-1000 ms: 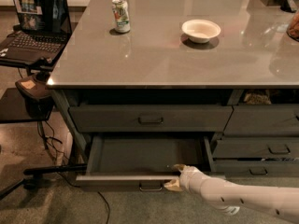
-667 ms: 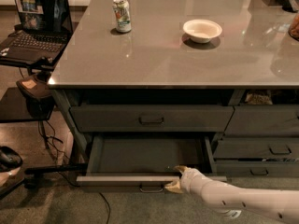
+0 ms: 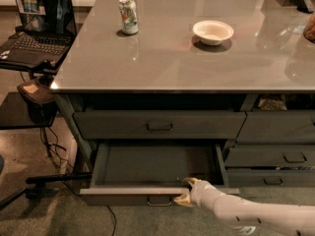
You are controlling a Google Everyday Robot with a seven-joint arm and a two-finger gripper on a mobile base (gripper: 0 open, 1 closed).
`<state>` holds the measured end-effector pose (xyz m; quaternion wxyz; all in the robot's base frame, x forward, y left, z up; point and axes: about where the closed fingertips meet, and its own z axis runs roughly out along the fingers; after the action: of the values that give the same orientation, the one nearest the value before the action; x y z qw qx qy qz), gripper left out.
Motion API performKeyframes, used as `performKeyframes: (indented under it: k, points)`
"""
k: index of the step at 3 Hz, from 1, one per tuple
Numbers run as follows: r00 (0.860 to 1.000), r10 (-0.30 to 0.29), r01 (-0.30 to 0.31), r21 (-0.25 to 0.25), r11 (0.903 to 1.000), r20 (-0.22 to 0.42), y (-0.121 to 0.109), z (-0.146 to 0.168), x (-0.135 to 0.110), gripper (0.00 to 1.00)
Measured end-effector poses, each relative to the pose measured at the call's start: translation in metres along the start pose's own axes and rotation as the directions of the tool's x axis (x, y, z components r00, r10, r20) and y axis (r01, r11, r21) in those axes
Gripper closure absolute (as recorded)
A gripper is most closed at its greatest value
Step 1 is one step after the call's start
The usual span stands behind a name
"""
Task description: Open middle drawer
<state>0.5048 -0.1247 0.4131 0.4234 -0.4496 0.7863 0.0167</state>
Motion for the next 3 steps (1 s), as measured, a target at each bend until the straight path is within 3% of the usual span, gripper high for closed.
performKeyframes:
  k: [3]
  points:
    - [1.0, 0.014, -0.014, 0.012, 0.9998, 0.005, 0.012, -0.013, 0.003, 1.0]
